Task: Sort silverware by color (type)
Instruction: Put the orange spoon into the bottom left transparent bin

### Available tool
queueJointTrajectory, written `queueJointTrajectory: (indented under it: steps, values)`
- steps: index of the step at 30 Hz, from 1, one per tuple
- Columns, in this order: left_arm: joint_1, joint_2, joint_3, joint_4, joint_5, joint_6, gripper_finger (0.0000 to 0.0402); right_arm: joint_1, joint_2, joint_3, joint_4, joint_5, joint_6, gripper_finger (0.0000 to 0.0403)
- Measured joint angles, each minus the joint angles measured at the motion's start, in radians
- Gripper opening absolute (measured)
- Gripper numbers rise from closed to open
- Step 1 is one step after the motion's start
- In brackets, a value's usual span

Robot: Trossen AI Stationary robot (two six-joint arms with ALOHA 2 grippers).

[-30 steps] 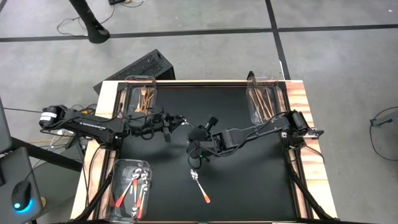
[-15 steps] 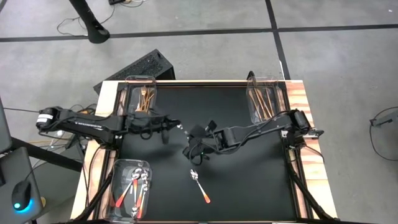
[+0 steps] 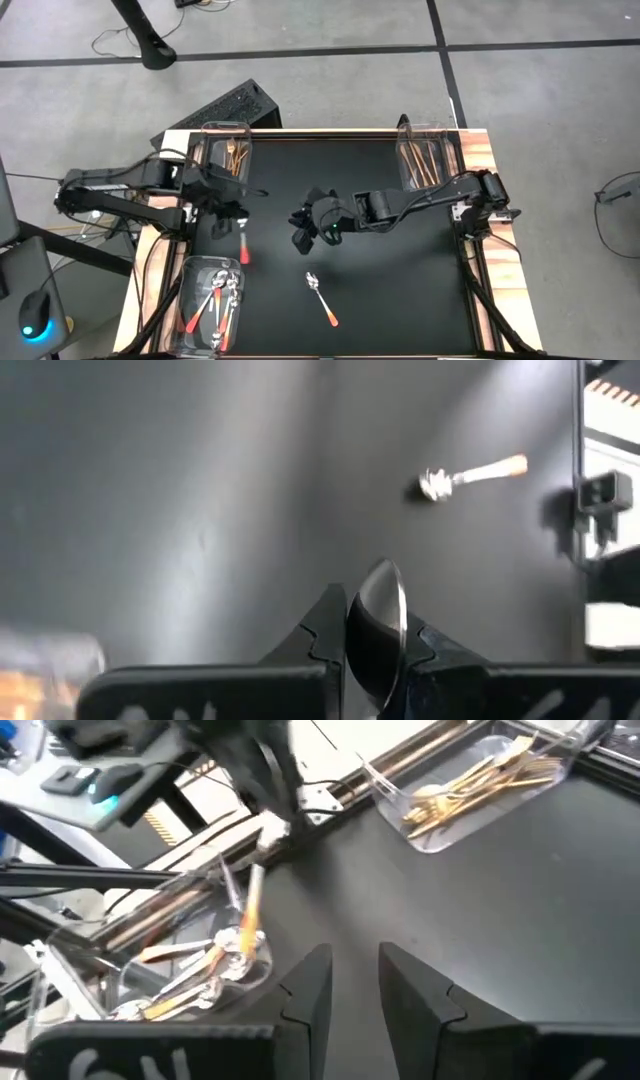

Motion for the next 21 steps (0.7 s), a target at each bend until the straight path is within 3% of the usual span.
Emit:
queueJointTrajectory:
  steps: [7,15,21]
  values:
    - [-0.075,-0.021,-0.011,-0.233,0.153,-0.240,0.0006,0.000,0.003,0.000,-0.119,-0.008,0.119,0.0109]
    - [-0.170,-0.034,-0.042,-0.212,0.035,-0.263,0.0006,0.009,0.006,0.000,-0.231,-0.026,0.183,0.0109]
    - [-0.171,-0.035,-0.042,-0.190,0.113,-0.270,0.0006,0.009,0.006,0.000,-0.222,-0.026,0.209,0.0109]
